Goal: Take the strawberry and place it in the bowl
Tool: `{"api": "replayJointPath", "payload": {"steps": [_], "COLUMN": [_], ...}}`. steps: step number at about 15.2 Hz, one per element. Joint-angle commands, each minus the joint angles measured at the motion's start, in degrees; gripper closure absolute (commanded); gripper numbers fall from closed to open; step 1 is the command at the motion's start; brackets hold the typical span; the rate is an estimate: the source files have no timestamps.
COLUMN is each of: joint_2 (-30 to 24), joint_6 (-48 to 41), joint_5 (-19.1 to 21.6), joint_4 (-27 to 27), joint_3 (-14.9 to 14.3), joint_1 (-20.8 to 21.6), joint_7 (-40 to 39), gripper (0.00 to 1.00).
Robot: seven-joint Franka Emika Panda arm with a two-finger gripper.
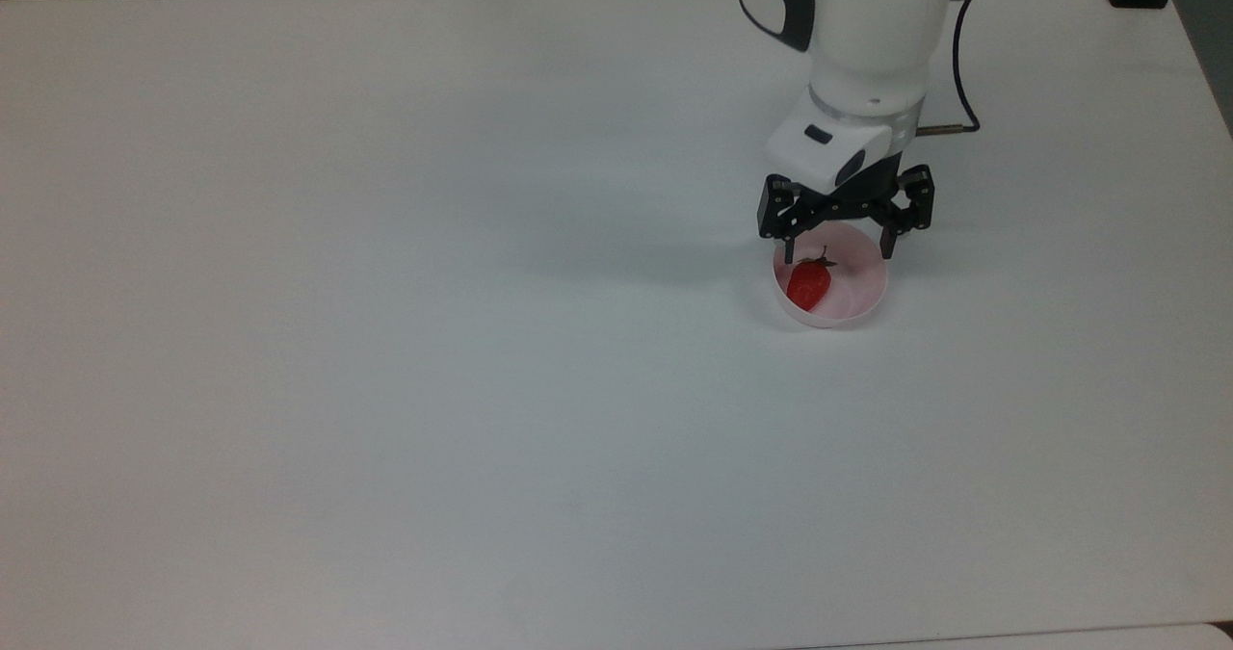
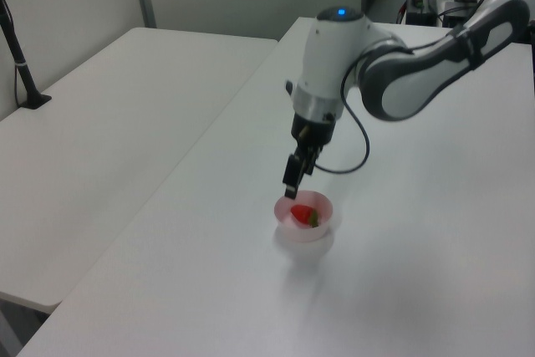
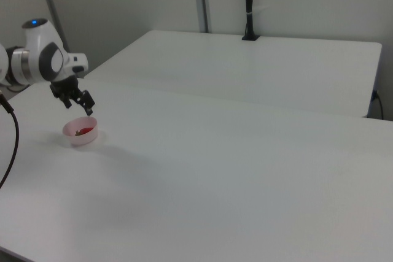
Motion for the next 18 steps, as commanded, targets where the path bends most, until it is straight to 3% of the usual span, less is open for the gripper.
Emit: {"api": "replayJointPath", "payload": {"steps": [1,9,12,15,18], "joint_2": [-7.7,-20.3,-23.6,-24.0,-24.1], "joint_6": [-9.2,-30.7,-34.0,-35.5,-37.6], "joint_5": [-0.2,0.2,0.8,3.4,3.5], "joint_4": [-0.5,-1.1,-1.1,-1.1,-0.6], "joint_3": [-0.7,-0.7,-0.7,-0.8,-1.1], "joint_1": [-3.3,-16.3,-20.7,-23.2,-23.4], "joint_7": [-6.3,-14.8,-17.4,-17.0,-17.1], "gripper": [0.0,0.0,0.0,0.0,0.0]}}
